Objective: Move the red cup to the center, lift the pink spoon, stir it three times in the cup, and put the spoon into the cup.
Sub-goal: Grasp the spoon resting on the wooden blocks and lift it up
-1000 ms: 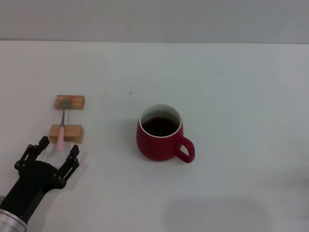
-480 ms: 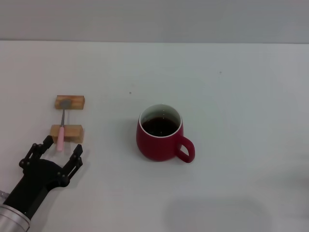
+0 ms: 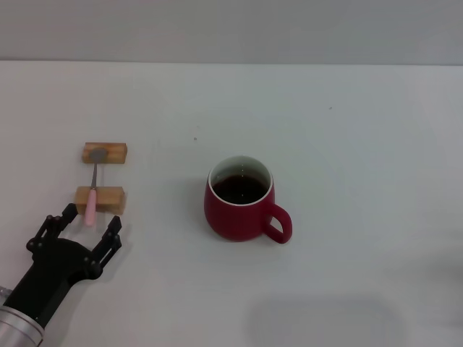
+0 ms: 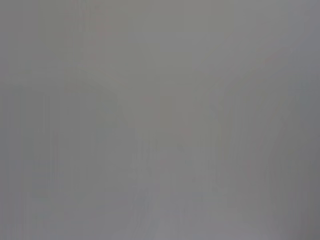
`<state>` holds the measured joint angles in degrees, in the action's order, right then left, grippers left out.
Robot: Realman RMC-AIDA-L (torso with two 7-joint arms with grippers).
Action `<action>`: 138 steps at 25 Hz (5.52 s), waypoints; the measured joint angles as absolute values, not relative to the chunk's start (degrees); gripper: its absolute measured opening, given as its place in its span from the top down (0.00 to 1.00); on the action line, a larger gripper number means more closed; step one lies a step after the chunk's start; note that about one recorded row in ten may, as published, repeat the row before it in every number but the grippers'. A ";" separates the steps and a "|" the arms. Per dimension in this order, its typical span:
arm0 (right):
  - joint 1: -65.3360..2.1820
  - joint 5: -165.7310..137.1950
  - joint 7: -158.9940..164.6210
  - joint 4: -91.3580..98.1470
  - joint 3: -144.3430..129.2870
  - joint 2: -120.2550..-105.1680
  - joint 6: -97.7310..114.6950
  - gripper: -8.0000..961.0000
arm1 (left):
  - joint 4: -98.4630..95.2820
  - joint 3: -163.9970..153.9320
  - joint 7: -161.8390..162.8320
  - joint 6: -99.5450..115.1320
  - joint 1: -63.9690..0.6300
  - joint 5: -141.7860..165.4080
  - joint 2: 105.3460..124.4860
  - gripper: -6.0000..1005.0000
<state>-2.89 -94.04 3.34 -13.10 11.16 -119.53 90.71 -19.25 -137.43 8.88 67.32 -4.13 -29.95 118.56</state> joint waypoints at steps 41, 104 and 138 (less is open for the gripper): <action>-2.55 -94.04 3.34 -13.10 11.16 -119.44 90.70 0.99 | -19.95 -137.01 9.44 65.71 -4.15 -30.15 118.56 0.22; -2.37 -94.05 3.25 -13.18 11.16 -119.46 92.12 0.99 | -19.95 -137.02 9.81 66.10 -4.22 -30.15 118.47 0.47; -2.28 -94.14 3.05 -13.27 10.72 -119.54 92.11 0.99 | -19.95 -136.94 9.85 66.28 -4.24 -30.14 118.57 0.60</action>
<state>-2.28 -94.14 3.05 -13.27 10.72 -119.54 92.11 -19.95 -136.94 9.85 66.28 -4.24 -30.14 118.57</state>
